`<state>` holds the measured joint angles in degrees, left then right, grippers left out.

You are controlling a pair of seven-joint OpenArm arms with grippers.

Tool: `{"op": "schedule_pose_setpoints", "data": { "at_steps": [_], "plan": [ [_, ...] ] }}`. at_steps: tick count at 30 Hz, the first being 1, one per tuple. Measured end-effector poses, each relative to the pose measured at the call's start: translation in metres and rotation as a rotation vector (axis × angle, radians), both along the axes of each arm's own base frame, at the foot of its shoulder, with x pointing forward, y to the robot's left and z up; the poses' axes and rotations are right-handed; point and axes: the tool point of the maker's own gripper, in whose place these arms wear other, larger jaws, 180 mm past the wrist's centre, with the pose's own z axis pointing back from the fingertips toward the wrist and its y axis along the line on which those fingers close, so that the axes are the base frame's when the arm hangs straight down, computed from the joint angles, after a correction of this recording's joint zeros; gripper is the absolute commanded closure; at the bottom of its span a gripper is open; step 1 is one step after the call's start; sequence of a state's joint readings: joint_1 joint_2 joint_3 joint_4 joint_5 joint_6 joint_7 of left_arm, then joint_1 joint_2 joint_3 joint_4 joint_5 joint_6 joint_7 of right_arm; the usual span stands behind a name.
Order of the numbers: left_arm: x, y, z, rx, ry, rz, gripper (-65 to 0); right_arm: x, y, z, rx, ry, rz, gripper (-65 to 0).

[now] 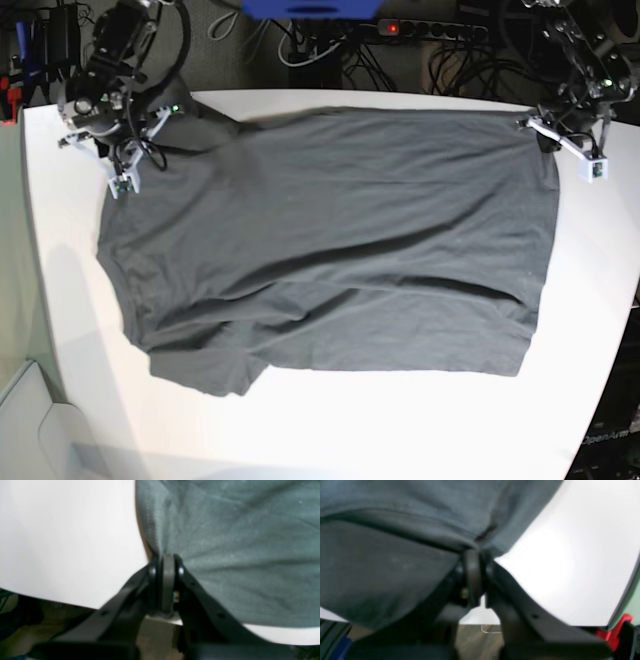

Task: Layout the t-shirt on the table in an organized manner, then fold the t-shirt properly
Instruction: 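Lift the collar edge with both grippers and fold it toward the hem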

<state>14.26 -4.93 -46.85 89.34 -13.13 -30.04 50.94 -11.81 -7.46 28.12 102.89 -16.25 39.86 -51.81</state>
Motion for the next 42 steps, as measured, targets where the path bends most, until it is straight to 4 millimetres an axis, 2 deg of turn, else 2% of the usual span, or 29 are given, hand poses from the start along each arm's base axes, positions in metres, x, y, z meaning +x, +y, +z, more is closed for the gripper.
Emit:
{"op": "schedule_pose_setpoints", "data": {
  "at_steps": [4,10,12,16,20,24,29,34,42],
  "plan": [
    [-0.002,0.003,0.004,0.020,0.022,-0.014,-0.5,-0.003,-0.009,0.006,-0.039,0.011,0.004,0.0],
    [0.001,0.009,0.021,0.070,0.009,-0.033,-0.5,0.012,-0.018,0.048,-0.110,-0.102,0.006,0.0],
    [0.000,0.013,0.029,0.082,0.012,-0.029,-0.5,0.015,-0.019,0.053,-0.116,-0.122,0.007,0.0],
    [-0.002,0.025,0.044,0.120,-0.001,-0.006,-0.5,0.009,-0.017,0.050,-0.108,-0.110,0.015,0.0],
    [-0.001,0.025,0.053,0.145,-0.013,-0.015,-0.5,-0.018,-0.016,0.036,-0.111,-0.030,0.019,0.0],
    [-0.010,0.025,0.048,0.142,0.010,-0.015,-0.5,-0.021,-0.013,0.034,-0.106,-0.032,0.032,0.0],
    [-0.012,0.025,0.046,0.144,0.019,-0.015,-0.5,-0.044,-0.009,0.028,-0.110,0.024,0.056,0.0],
    [-0.019,0.026,0.046,0.155,0.036,-0.019,-0.5,-0.044,-0.009,0.029,-0.111,0.019,0.057,0.0],
    [-0.020,0.025,0.065,0.203,0.006,-0.044,-0.5,-0.040,-0.010,0.033,-0.117,0.004,0.056,0.0]
  ]
}}
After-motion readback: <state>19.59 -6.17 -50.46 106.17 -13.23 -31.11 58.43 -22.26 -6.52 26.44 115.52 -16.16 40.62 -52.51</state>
